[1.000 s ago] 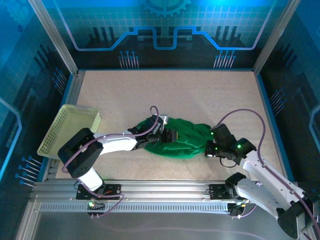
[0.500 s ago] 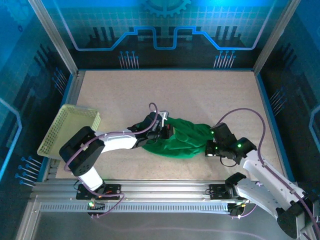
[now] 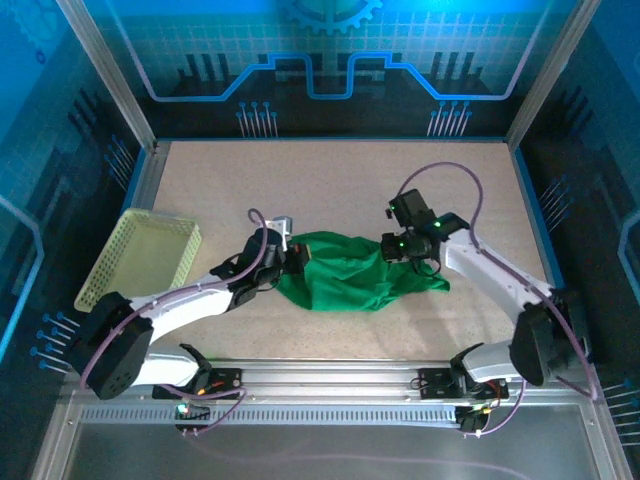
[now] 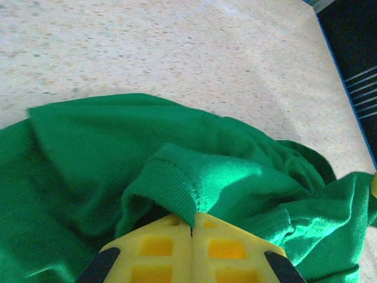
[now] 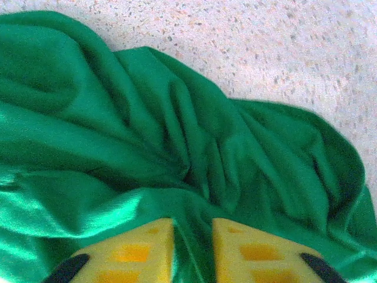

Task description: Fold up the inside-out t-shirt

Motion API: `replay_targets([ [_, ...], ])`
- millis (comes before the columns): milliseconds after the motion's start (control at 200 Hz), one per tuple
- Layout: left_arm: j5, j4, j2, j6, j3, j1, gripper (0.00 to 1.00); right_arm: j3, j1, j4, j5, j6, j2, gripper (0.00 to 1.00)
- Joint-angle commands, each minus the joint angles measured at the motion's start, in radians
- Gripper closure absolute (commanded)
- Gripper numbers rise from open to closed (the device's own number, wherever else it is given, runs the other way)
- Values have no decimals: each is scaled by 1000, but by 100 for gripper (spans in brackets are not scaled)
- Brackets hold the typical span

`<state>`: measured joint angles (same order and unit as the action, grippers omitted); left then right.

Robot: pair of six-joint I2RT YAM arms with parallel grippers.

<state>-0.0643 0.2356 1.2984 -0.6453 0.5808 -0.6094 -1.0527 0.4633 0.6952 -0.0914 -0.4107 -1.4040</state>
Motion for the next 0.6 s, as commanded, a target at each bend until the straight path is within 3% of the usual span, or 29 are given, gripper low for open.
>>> replay_targets([
  [0,-35,-57,-49,32,-39,23,100,-37,-14,-17,12,69,-16,62],
  [295,-19,-42,-44,32,-64,36,100,137,-54,-73,125,76,176,41],
  [425,-9,-37,-24,30,-57,36,100,214,-125,-162,236,80,177,41],
  [595,-5,-43,-26,23,-57,37,100,216,-132,-242,262,117,152,41],
])
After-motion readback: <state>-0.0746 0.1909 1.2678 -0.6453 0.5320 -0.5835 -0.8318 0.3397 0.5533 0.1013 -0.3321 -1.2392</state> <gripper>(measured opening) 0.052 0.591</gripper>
